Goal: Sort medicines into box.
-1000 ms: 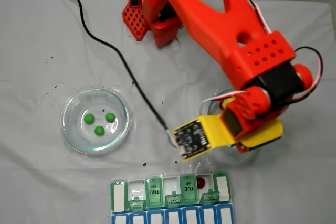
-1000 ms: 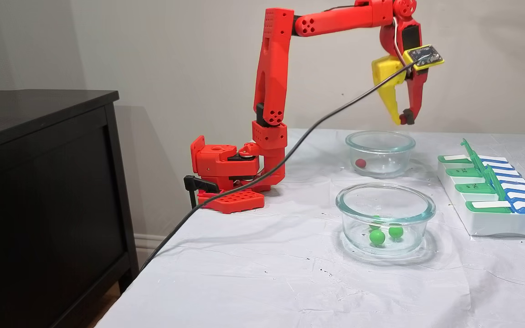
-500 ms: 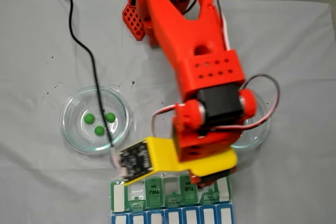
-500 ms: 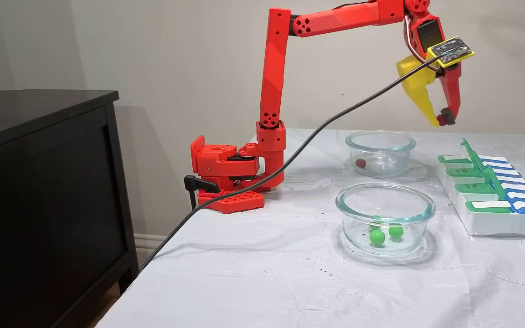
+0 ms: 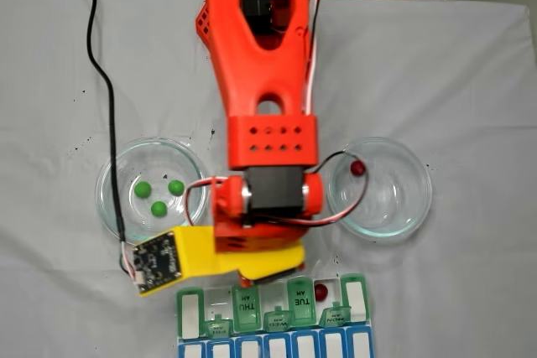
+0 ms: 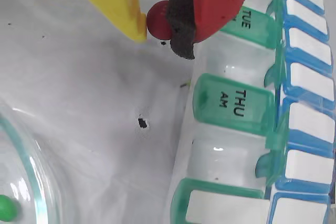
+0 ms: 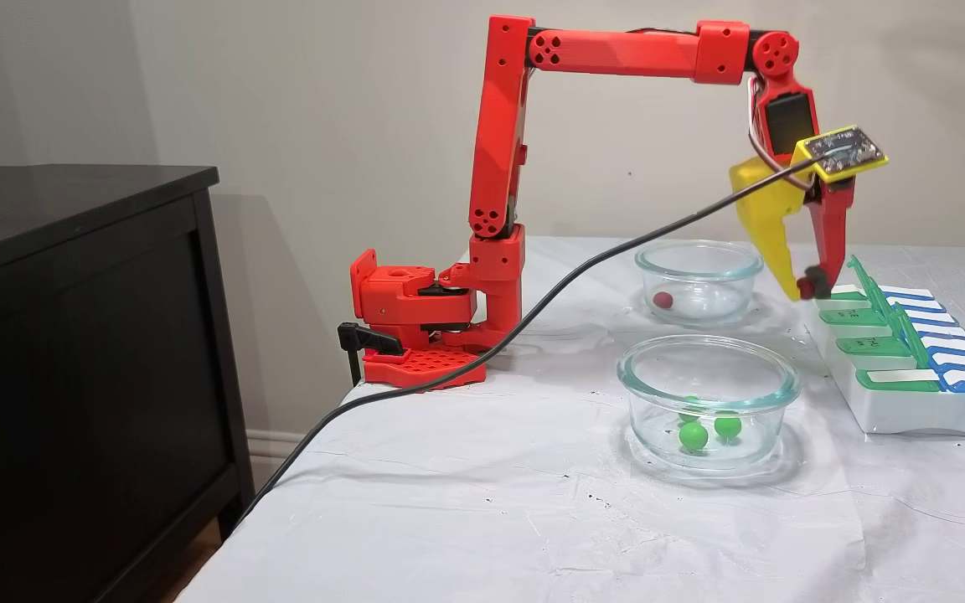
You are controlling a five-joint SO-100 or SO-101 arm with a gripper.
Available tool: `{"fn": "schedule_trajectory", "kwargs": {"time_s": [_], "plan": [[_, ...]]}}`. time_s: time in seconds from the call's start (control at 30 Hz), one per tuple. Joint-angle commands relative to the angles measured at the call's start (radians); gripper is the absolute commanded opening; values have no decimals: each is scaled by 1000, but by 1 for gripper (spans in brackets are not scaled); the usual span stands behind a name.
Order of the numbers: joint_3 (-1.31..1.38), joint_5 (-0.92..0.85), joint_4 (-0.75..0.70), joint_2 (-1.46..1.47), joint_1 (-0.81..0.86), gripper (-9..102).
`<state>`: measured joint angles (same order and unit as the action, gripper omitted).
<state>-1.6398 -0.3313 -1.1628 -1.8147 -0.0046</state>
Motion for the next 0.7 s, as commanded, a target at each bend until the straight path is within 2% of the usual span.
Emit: {"fn": "schedule_trajectory", "kwargs": {"time_s": [0.0, 0.67], "plan": [[8, -6, 40, -149, 6, 0], [-11, 15, 173, -86, -32, 0]]}}
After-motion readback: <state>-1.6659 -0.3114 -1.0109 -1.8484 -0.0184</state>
